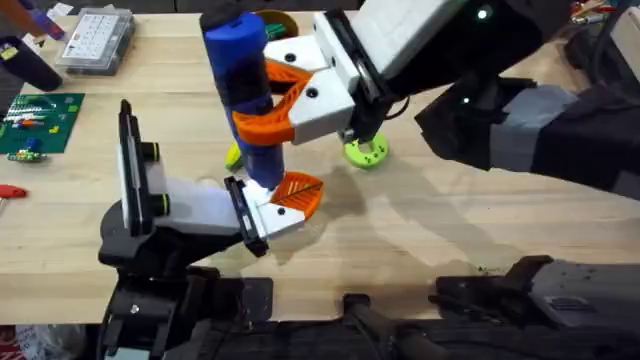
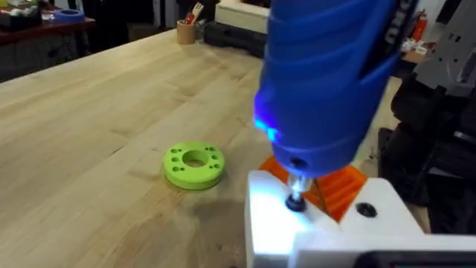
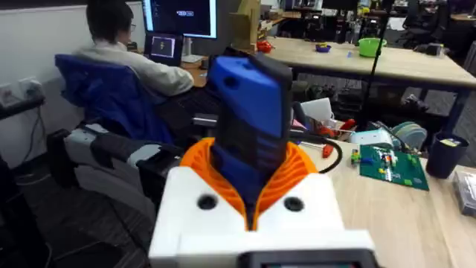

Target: Pick up the gripper from the table and insert it into the empty holder that is missing its gripper. Then pick up a screw, insert it into the mounting hole, and use the screwdriver to tighten it. Finally, clean up the table by picking up the vegetable and placing it into the bucket.

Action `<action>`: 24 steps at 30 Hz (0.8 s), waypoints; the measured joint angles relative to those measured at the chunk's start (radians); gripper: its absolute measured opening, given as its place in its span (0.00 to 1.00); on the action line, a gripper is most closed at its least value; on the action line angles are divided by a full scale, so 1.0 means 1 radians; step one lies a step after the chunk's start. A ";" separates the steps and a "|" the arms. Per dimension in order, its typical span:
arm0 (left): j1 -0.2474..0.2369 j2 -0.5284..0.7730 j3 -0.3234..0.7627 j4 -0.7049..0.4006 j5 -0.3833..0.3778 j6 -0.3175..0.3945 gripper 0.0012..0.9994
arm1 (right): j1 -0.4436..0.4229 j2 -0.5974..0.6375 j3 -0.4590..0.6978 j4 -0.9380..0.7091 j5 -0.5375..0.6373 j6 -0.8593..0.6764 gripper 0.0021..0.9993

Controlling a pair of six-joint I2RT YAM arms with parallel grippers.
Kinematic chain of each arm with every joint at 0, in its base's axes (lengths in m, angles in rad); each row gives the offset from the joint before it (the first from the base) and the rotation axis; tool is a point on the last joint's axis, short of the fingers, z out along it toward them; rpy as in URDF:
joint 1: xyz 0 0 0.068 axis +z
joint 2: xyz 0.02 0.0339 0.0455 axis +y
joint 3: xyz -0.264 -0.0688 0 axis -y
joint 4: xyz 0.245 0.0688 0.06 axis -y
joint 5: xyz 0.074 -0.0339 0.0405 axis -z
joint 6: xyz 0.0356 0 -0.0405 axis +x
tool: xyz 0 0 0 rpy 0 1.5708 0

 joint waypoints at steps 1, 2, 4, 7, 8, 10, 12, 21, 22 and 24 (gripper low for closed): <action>0.000 0.000 0.000 0.000 0.000 0.000 0.00 | 0.000 0.000 0.000 0.000 0.000 0.000 0.01; 0.000 0.000 0.000 0.000 0.000 0.000 0.00 | 0.000 0.000 0.000 0.000 -0.001 0.000 0.01; 0.000 0.000 0.000 0.000 0.000 0.000 0.00 | 0.000 0.000 0.000 0.000 -0.002 0.000 0.01; 0.000 0.000 0.000 0.000 0.000 0.000 0.00 | 0.000 0.000 0.000 0.000 -0.003 0.000 0.01; 0.000 0.000 0.000 0.000 0.000 0.000 0.00 | 0.000 0.000 0.000 0.000 -0.003 -0.001 0.01; 0.000 0.000 0.000 0.000 0.000 0.000 0.00 | 0.000 0.000 0.000 0.000 -0.003 -0.002 0.01; 0.000 0.000 0.000 0.000 0.000 0.000 0.00 | 0.000 0.000 0.000 -0.001 -0.005 -0.003 0.01; 0.000 0.000 0.000 0.000 0.001 0.000 0.00 | 0.001 0.001 0.000 0.009 -0.009 -0.003 0.01; 0.000 0.000 0.000 0.000 0.000 0.000 0.00 | 0.001 0.003 0.000 0.022 -0.010 0.003 0.01; 0.000 0.000 0.000 0.000 0.000 0.000 0.00 | 0.001 0.007 0.001 0.049 -0.014 0.019 0.01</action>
